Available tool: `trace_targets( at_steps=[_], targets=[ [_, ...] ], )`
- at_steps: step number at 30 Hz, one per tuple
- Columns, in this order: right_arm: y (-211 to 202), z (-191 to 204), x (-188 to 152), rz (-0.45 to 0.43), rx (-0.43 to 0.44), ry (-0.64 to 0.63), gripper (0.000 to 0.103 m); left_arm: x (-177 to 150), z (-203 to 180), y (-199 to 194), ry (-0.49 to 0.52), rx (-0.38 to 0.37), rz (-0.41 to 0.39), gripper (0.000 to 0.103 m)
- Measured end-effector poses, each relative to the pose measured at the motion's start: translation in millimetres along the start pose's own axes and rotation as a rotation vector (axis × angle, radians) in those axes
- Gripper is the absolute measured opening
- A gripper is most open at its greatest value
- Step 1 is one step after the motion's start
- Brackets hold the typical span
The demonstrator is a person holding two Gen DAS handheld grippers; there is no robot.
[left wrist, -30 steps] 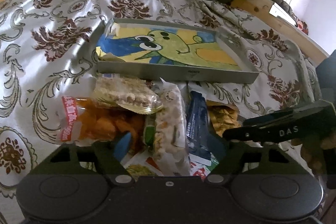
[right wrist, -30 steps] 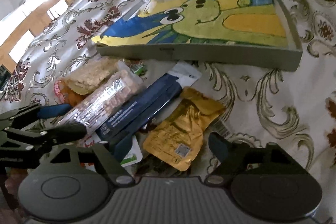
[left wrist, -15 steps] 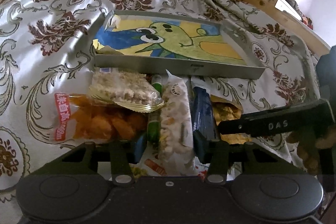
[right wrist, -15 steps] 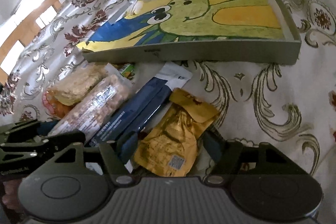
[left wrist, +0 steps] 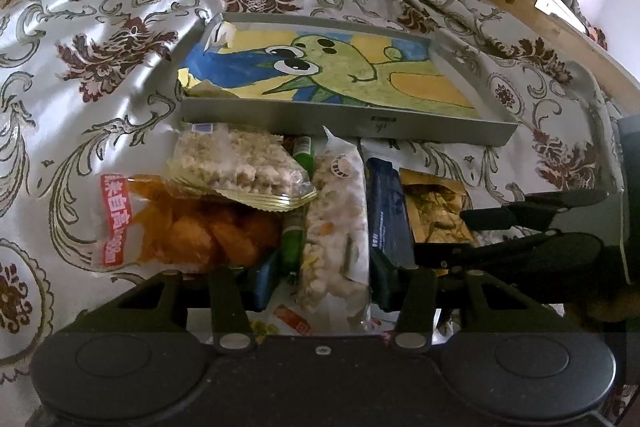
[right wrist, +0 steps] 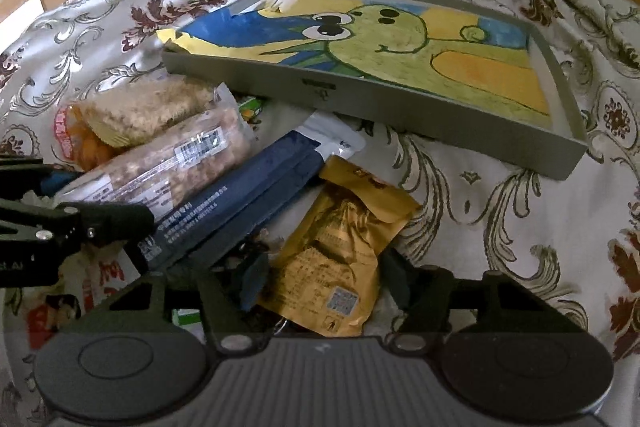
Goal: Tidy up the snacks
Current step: 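Grasp the white peanut-bar pack with the left tool while the right tool grasps the gold foil packet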
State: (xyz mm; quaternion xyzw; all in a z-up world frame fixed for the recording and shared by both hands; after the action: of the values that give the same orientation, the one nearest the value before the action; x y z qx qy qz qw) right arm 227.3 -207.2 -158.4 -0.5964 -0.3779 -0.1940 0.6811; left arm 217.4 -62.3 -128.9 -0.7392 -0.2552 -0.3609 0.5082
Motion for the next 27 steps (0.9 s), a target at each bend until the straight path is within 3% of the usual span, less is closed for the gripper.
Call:
trace_targets(
  at_steps=[11,22,27],
  targets=[
    [-2.0,0.2,5.0,-0.028,0.001,-0.016,0.042,-2.9,-3.7,-5.2,0.013,0.033,-0.009,0.048],
    [-8.1,4.1,5.5,-0.042,0.007,-0.013,0.039,-6.3,-7.4,-19.8,0.024,0.066,-0.016,0.047],
    [-11.2,4.9,5.1,-0.041,0.011,-0.014,0.039,-11.9,-14.2,-29.8,0.12,0.096,-0.023,0.048]
  ],
)
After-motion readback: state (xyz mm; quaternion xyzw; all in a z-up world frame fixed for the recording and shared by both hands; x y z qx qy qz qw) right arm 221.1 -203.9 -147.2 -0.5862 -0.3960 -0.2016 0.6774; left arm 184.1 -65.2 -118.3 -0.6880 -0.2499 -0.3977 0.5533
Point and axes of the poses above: each gripper's, at about its wrist camera, not at the fingertips, and y roughly the way its jaws point, z to its left, x to its top, the point moved 8 cm from there along y, roughly the way its jaws point, and after that the axes turned 12 degrees about -z, right-handed, at the moved point
